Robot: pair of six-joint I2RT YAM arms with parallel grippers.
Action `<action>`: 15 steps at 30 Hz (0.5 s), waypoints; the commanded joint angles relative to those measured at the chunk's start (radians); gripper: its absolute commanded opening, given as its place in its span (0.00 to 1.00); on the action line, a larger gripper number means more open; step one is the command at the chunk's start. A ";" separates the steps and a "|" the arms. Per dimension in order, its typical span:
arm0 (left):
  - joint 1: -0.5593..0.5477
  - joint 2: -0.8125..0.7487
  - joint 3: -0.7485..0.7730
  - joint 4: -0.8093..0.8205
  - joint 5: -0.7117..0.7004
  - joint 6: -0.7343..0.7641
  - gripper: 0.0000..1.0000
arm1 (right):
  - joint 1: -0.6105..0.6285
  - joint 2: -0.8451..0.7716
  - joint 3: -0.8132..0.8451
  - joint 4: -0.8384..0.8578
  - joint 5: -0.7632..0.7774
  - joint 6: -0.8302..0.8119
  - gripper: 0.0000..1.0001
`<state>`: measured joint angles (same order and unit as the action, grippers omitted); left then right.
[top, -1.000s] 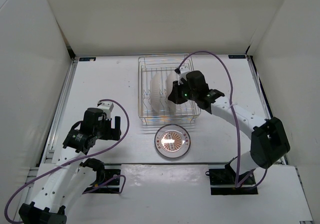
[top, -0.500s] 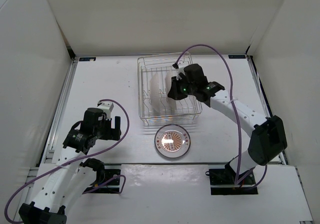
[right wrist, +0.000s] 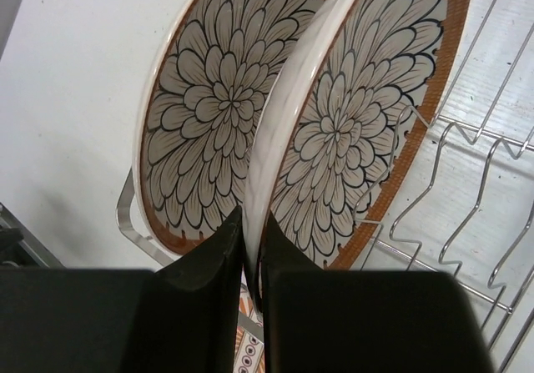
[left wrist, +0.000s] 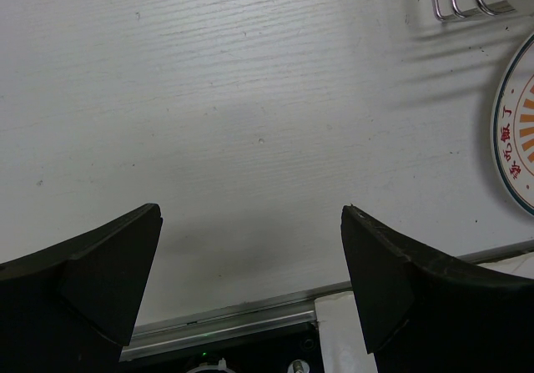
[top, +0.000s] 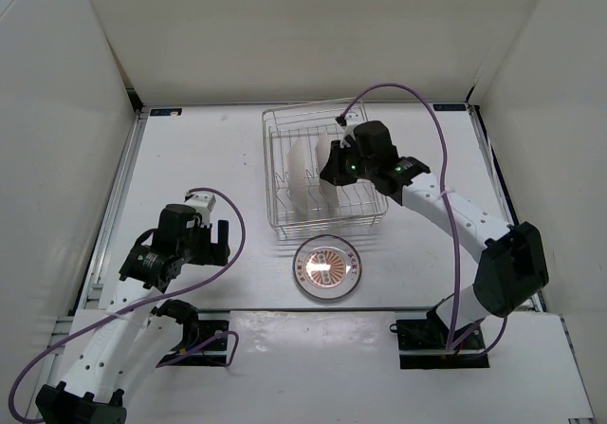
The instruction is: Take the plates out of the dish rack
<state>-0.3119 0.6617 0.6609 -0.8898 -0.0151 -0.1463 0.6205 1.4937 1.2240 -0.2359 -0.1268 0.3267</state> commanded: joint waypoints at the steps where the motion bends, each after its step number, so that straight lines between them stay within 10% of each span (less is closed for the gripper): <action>1: 0.002 -0.010 0.020 0.008 0.012 0.007 1.00 | -0.021 -0.092 -0.009 0.311 0.027 0.005 0.00; 15: 0.002 -0.011 0.019 0.006 0.012 0.008 1.00 | -0.090 -0.021 -0.097 0.543 -0.211 0.230 0.00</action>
<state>-0.3119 0.6617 0.6609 -0.8898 -0.0151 -0.1459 0.5457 1.5051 1.0981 0.0250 -0.2562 0.5045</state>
